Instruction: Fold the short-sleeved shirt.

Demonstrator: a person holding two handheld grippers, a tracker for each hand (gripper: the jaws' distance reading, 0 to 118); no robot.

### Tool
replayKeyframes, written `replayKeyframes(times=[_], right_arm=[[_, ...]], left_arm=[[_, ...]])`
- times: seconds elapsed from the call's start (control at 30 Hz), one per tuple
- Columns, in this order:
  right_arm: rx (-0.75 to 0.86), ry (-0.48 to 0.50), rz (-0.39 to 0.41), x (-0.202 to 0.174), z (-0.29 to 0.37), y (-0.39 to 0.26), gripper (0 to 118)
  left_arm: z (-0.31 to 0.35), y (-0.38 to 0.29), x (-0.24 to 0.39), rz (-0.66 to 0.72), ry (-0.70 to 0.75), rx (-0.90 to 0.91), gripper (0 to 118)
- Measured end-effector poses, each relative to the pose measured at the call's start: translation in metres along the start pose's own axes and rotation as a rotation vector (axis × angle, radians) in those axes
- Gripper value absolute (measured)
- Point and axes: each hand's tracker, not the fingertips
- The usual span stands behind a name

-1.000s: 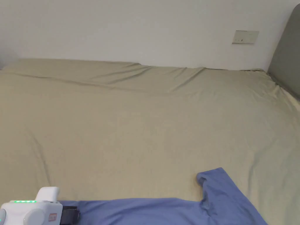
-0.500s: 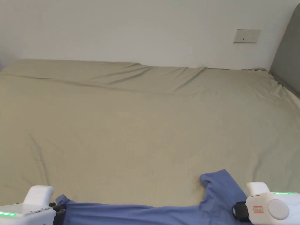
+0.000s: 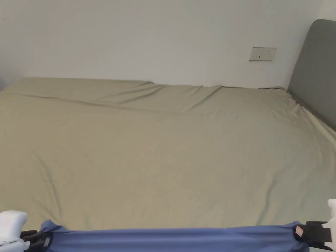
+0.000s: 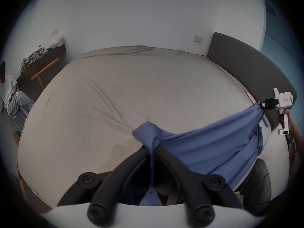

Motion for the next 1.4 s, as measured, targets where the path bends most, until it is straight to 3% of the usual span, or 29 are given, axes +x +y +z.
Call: replayKeyframes(times=[0.13,0.17,0.27,0.37,0.47,0.57,0.63,0.77,0.8,0.83,0.9,0.93,0.97,1.0,1.03,1.13,1.2,1.27,1.3,1.33,1.37,1.4], right_arm=[[0.024,0.005,0.024,0.000,0.030,-0.028,7],[0.042,-0.025,0.072,-0.023,0.041,-0.046,7],[0.022,-0.023,0.081,-0.042,0.052,-0.089,7],[-0.066,-0.018,0.086,-0.033,0.044,-0.120,7],[-0.161,-0.020,0.036,-0.018,0.027,-0.153,7],[-0.227,-0.090,0.035,0.006,0.000,-0.180,7],[-0.243,-0.077,0.021,0.012,-0.009,-0.189,7],[-0.210,-0.151,0.135,-0.003,-0.014,-0.195,10],[-0.196,-0.176,0.177,-0.007,-0.015,-0.195,13],[-0.178,-0.202,0.220,-0.020,-0.013,-0.203,28],[-0.147,-0.263,0.318,-0.027,-0.004,-0.209,76],[-0.123,-0.322,0.353,-0.030,0.004,-0.210,76],[-0.088,-0.352,0.360,-0.038,0.016,-0.214,83],[-0.048,-0.295,0.332,-0.038,0.033,-0.212,92],[-0.007,-0.224,0.291,-0.039,0.048,-0.208,94],[0.148,-0.119,0.194,-0.051,0.099,-0.192,94],[0.268,-0.112,0.163,-0.062,0.125,-0.177,94],[0.380,-0.023,0.117,-0.070,0.146,-0.163,89],[0.429,0.018,0.092,-0.074,0.155,-0.156,76],[0.447,0.018,0.074,-0.079,0.161,-0.149,33],[0.466,0.010,0.064,-0.081,0.162,-0.144,8],[0.514,-0.015,0.075,-0.086,0.169,-0.140,8]], left_arm=[[0.034,-0.019,0.014,0.014,-0.026,0.001,4],[0.041,-0.026,0.016,0.012,-0.031,0.000,4],[0.055,-0.052,0.016,0.027,-0.058,-0.056,4],[0.055,-0.090,0.014,0.024,-0.053,-0.140,5],[0.044,-0.129,0.014,0.051,-0.070,-0.229,5],[0.032,-0.158,0.017,0.060,-0.067,-0.262,5],[0.029,-0.171,0.015,0.115,-0.071,-0.215,5],[0.021,-0.176,-0.009,0.228,-0.103,-0.174,12],[0.020,-0.177,-0.012,0.241,-0.115,-0.167,18],[0.020,-0.178,-0.015,0.265,-0.139,-0.157,34],[0.024,-0.178,-0.022,0.337,-0.232,-0.131,80],[0.028,-0.178,-0.026,0.381,-0.276,-0.127,80],[0.032,-0.177,-0.032,0.407,-0.301,-0.123,88],[0.038,-0.178,-0.036,0.431,-0.341,-0.081,104],[0.044,-0.178,-0.044,0.448,-0.371,-0.035,107],[0.049,-0.177,-0.076,0.529,-0.408,0.026,107],[0.033,-0.176,-0.100,0.612,-0.416,-0.045,107],[0.006,-0.182,-0.111,0.693,-0.521,-0.078,107],[-0.009,-0.187,-0.115,0.740,-0.595,-0.113,107],[-0.022,-0.192,-0.116,0.778,-0.660,-0.150,107],[-0.036,-0.197,-0.114,0.814,-0.728,-0.188,104],[-0.037,-0.190,-0.111,0.784,-0.813,-0.093,104]])
